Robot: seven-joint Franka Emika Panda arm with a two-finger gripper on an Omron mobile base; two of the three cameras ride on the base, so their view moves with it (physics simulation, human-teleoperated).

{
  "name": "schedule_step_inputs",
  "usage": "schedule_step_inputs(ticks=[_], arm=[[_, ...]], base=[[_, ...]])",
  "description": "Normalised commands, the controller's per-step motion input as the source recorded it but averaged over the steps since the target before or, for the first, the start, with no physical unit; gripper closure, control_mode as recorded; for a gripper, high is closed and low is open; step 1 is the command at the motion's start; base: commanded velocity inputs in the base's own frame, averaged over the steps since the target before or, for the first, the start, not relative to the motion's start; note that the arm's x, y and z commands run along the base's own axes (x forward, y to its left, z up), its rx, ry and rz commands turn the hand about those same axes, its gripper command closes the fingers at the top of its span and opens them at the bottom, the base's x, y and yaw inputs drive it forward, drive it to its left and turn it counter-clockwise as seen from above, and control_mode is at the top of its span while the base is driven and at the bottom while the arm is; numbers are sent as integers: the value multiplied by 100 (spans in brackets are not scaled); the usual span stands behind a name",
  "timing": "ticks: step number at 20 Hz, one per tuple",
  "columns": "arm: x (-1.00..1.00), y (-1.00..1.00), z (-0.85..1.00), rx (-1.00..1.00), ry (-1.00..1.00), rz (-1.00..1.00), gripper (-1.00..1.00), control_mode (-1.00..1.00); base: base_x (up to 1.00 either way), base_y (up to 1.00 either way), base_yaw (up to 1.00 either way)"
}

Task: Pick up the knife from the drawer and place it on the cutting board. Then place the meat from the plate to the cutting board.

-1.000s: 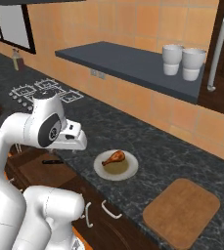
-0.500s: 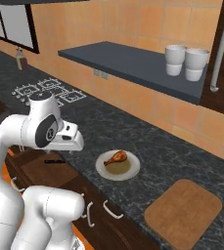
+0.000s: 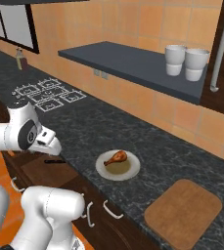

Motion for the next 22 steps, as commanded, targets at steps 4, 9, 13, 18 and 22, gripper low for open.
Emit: schedule_step_inputs(ticks=[4,9,13,18,22], arm=[[39,24,-54,25,4,-13,-100,-100],[29,42,-59,13,8,0,-100,-100],[43,56,-59,1,12,0,-100,-100],[43,59,-56,0,13,0,-100,-100],[35,52,-53,0,9,0,-100,-100]], base=[[0,0,0],[0,0,0],[0,0,0],[0,0,0],[0,0,0]])
